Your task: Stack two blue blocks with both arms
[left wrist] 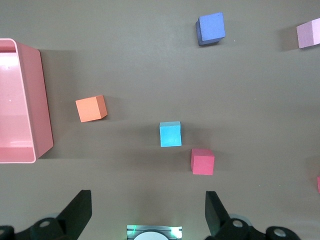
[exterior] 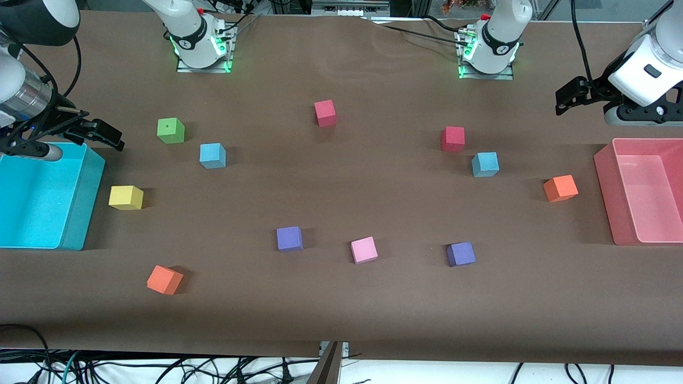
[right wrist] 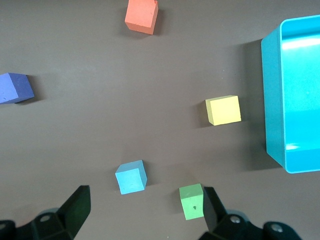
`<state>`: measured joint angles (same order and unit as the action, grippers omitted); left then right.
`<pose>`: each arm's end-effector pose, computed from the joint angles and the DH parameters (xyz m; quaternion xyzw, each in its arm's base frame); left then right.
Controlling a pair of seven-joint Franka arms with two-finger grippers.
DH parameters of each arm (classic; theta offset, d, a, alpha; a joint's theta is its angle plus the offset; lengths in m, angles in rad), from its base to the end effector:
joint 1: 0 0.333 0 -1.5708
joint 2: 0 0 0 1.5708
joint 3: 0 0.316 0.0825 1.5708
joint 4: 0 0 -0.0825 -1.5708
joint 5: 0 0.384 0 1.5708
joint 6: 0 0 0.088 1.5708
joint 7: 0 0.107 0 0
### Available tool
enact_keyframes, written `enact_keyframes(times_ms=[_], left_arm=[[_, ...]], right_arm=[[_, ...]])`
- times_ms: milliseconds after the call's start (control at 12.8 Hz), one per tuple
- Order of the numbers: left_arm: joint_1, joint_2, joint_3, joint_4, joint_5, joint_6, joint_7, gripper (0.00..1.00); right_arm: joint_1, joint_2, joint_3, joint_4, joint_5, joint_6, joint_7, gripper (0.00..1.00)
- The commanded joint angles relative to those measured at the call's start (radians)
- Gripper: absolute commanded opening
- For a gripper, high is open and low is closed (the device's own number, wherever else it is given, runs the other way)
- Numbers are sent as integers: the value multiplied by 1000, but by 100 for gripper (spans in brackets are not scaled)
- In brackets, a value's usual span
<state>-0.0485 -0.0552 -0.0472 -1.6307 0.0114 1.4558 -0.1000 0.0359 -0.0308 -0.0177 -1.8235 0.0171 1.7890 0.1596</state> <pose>0.5216 -0.0494 0.6170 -0.9982 -0.0026 0.0589 0.0128 0.5530 0.0114 0.5400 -0.9973 0.0725 0.0026 0.0084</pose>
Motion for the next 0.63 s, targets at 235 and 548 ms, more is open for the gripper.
enact_keyframes(times_ms=[235,548], left_arm=[[7,17,-22,34,35,-23,5,100],[7,15,-22,35,35,-23,5,100]], right_arm=[[-16,-9,21,0,-5,3,-15,99],[-16,-4,19,10,-2,0,-17,99]])
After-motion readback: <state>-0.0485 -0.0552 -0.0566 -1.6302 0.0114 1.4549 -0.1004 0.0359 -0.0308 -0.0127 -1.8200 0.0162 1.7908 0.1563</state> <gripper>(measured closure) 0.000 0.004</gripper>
